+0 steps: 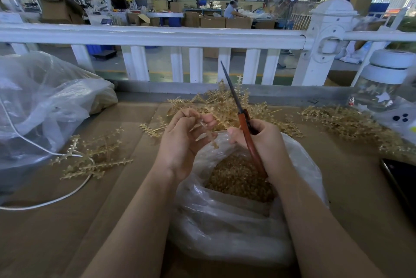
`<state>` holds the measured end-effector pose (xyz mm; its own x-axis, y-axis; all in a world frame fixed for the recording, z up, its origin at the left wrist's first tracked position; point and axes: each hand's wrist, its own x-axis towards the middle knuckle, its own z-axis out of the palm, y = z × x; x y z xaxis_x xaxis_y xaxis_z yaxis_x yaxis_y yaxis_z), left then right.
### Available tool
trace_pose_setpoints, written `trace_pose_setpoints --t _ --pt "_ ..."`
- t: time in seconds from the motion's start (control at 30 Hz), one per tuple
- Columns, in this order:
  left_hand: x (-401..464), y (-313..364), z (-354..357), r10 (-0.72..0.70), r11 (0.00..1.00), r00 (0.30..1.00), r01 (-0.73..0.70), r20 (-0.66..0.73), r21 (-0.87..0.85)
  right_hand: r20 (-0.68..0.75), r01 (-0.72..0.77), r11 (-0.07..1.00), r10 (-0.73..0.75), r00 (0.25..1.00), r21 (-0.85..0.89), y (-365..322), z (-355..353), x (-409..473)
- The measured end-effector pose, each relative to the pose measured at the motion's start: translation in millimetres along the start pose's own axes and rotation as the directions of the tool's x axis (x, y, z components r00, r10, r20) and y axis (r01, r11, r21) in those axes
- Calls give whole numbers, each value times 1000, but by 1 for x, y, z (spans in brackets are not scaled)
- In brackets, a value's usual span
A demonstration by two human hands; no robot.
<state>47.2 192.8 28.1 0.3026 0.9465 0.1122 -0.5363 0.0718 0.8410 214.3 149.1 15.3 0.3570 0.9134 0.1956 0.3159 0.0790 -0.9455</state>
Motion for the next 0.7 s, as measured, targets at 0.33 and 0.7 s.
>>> trace_pose_setpoints --t 0.33,0.7 --pt "-1 -4 1 -59 998 997 59 54 -9 -39 104 980 -99 994 172 -3 1 -3" --pt "-6 -13 2 -187 961 976 159 109 228 -37 196 972 -192 981 133 -2 4 -2"
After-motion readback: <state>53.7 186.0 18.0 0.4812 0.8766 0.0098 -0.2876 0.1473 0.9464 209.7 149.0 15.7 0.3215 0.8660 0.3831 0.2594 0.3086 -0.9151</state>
